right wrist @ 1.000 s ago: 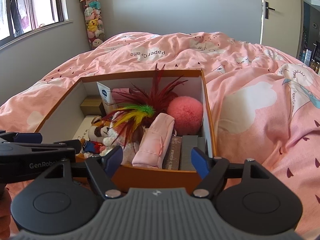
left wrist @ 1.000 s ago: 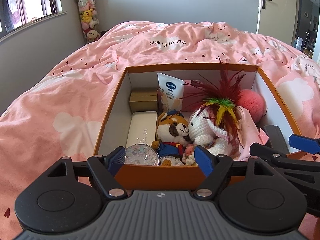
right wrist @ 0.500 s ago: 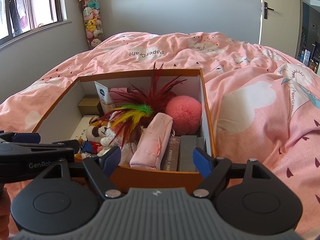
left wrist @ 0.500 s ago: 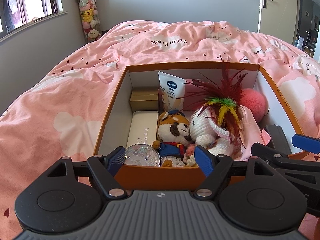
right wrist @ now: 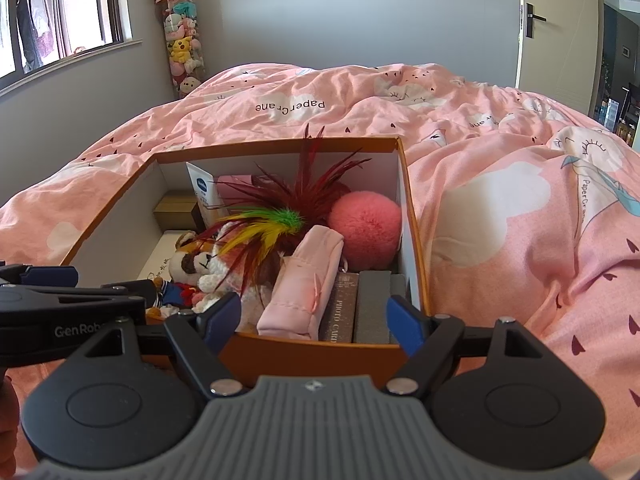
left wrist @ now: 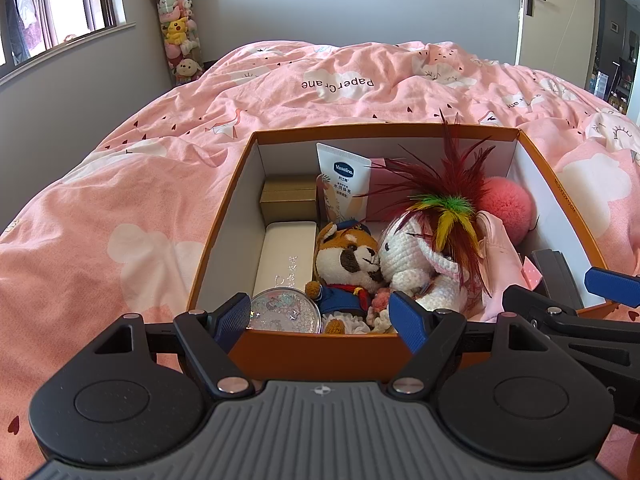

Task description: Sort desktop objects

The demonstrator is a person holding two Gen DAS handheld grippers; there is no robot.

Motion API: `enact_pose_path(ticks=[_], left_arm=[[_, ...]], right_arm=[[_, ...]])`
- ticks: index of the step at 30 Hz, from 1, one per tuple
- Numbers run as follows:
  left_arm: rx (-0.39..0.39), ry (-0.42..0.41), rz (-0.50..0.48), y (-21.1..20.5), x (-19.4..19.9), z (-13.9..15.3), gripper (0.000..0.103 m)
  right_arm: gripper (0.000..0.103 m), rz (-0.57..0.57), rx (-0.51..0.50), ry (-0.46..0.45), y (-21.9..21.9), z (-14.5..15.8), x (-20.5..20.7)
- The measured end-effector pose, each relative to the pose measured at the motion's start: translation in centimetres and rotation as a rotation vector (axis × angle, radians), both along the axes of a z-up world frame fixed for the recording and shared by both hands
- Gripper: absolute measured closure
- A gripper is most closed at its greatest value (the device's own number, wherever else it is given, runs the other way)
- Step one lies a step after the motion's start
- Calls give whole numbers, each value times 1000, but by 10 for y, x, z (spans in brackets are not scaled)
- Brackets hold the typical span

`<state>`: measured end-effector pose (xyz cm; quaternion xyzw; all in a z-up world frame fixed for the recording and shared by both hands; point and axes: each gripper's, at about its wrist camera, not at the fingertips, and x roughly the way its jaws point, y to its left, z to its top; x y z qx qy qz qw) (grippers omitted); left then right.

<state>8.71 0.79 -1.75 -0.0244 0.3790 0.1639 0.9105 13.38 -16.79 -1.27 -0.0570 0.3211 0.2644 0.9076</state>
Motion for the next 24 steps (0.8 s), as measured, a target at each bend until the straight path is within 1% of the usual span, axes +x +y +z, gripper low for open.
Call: enact_pose_path(ticks=[8,24], left_arm=[[9,2,-2,0,0,-1,13],[0,3,-6,0,0,-2,13]], right_arm=[[22,0,-1,0,0,0,1],[22,-5,-2,1,-1,-1,2]])
